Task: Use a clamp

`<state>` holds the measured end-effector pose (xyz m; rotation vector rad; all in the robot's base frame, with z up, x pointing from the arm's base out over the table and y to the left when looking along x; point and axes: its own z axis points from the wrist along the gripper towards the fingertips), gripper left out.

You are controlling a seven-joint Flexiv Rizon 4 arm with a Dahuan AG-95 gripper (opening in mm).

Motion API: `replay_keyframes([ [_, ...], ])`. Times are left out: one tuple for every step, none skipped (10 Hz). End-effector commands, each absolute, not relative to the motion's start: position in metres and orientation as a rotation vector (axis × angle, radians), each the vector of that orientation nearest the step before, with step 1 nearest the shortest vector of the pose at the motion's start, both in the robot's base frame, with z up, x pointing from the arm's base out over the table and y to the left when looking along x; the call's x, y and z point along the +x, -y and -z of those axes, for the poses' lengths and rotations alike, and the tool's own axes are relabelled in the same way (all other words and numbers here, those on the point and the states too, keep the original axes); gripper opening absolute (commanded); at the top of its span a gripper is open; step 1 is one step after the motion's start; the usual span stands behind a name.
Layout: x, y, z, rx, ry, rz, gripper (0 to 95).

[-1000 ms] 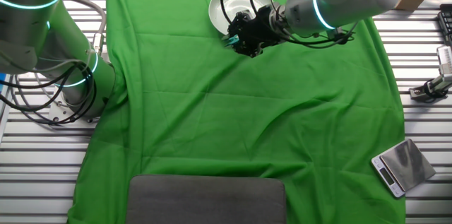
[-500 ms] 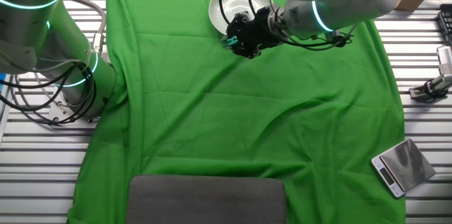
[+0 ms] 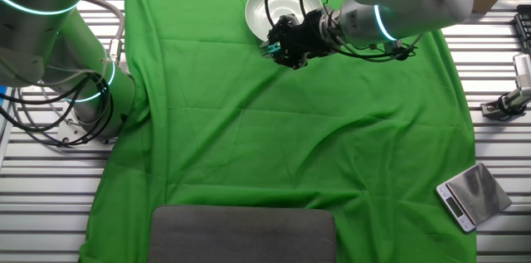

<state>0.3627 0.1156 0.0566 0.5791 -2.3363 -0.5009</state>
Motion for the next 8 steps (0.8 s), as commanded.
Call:
replay_keyframes([
  [0.363, -0.1178, -0.0567, 0.578, 2.334, 0.511, 0.0],
  [0.3632, -0.1191, -0.0568, 0.574, 2.333, 0.514, 0.0],
  [0.363, -0.122, -0.057, 0.571, 2.332, 0.516, 0.0],
  [0.3627, -0.1241, -0.0569, 0.569, 2.331, 0.515, 0.0],
  [0.3624, -0.1256, -0.0568, 0.567, 2.329, 0.515, 0.0],
  [0.3621, -0.1259, -0.0566, 0.568, 2.329, 0.514, 0.0],
  [0.3619, -0.1262, -0.0565, 0.565, 2.329, 0.514, 0.0],
  [0.362, -0.1266, -0.0564, 0.56, 2.33, 0.513, 0.0],
])
